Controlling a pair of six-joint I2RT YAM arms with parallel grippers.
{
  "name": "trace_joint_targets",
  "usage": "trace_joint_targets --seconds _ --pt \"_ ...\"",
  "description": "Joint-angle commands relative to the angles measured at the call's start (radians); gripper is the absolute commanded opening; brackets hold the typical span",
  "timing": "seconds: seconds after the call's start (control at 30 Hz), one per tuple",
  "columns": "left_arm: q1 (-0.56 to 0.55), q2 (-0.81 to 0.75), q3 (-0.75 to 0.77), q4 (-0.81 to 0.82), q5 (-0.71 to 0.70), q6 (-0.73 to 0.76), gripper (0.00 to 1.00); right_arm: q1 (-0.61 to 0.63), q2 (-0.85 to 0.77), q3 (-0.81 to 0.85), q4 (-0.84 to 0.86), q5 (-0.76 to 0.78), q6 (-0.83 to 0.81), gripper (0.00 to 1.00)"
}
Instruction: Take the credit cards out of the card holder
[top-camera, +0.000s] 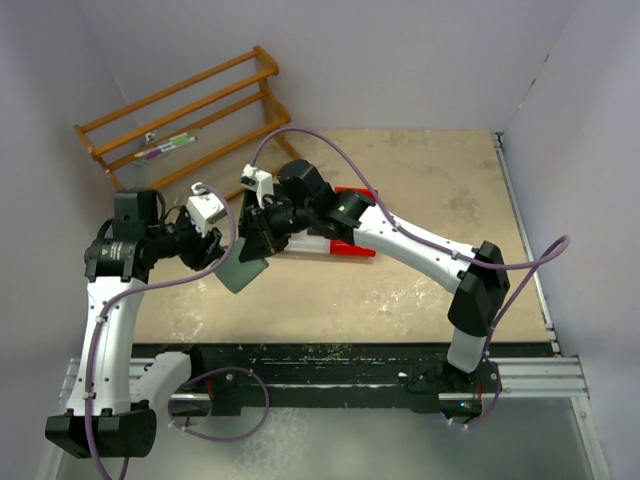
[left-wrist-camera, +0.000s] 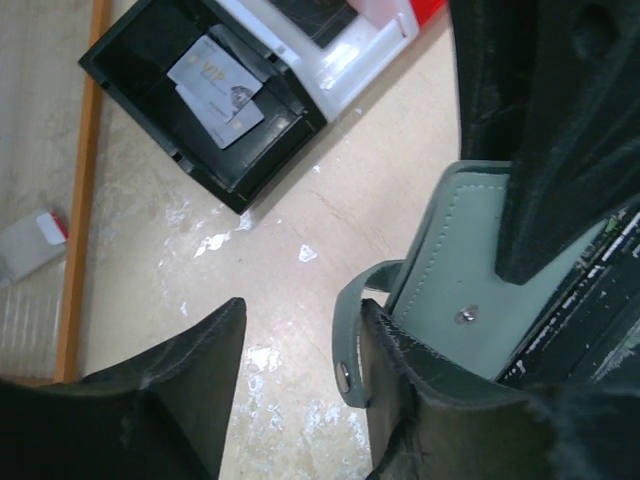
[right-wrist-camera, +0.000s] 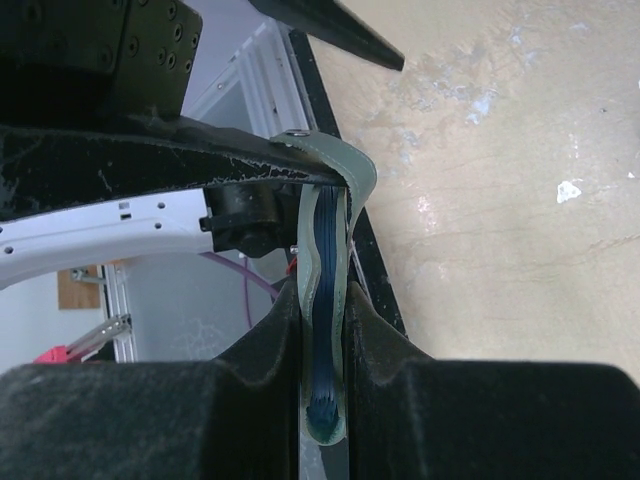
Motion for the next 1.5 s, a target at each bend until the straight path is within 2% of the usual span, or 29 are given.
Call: trace_joint_targets --seconds 0.0,0.2,0.23,0.4,0.43,0.47,0.53,0.57,0.67,0.87,1.1,1.2,1.23,1.37,1.47 --pt "-0.003 -0.003 0.047 -0.07 0.127 0.044 0.47 -0.001 -0.033 0.047 0.075 -0.032 -0.016 0.0" --pt "-0.003 0.008 0.079 -0.12 0.153 0.075 0.04 -0.001 -0.04 0.044 0.062 -0.066 -0.038 0.0" --pt "-0.003 0.008 0.084 -0.12 0.145 0.074 0.0 -0.001 -0.04 0.041 0.063 -0.073 -0.04 0.0" --pt "-0.003 0.01 0.117 -0.113 0.103 0.041 0.0 -0.001 -0.027 0.056 0.056 -0.091 -0.067 0.0" --pt "-0.003 0.012 0.126 -0.111 0.091 0.029 0.0 -0.002 -0.024 0.064 0.052 -0.089 -0.077 0.05" --pt "-0.003 0.014 0.135 -0.106 0.077 0.014 0.0 -0.005 -0.022 0.07 0.047 -0.084 -0.088 0.15" --pt "-0.003 0.015 0.153 -0.102 0.054 -0.007 0.0 -0.019 -0.02 0.072 0.05 -0.079 -0.105 0.44" --pt "-0.003 0.015 0.159 -0.096 0.045 -0.022 0.0 -0.03 -0.021 0.072 0.052 -0.075 -0.108 0.52" --pt "-0.003 0.034 0.187 -0.1 0.016 -0.062 0.0 -0.062 -0.033 0.087 0.046 -0.039 -0.12 0.62" --pt "-0.003 0.069 0.267 -0.114 -0.018 -0.122 0.0 -0.077 -0.098 0.065 0.059 0.098 -0.171 0.7" --pt "-0.003 0.129 0.356 -0.167 -0.024 -0.218 0.0 -0.048 -0.199 -0.081 0.24 0.237 -0.247 0.76" --pt "-0.003 0.139 0.376 -0.153 -0.076 -0.286 0.0 0.05 -0.272 -0.203 0.376 0.409 -0.286 0.82" --pt "-0.003 0.139 0.379 -0.15 -0.085 -0.303 0.0 0.092 -0.292 -0.236 0.423 0.466 -0.301 0.9" --pt "-0.003 0.141 0.391 -0.149 -0.061 -0.371 0.0 0.25 -0.299 -0.319 0.554 0.722 -0.368 0.91" --pt "-0.003 0.151 0.415 -0.154 -0.058 -0.403 0.0 0.319 -0.262 -0.327 0.607 0.857 -0.438 0.92"
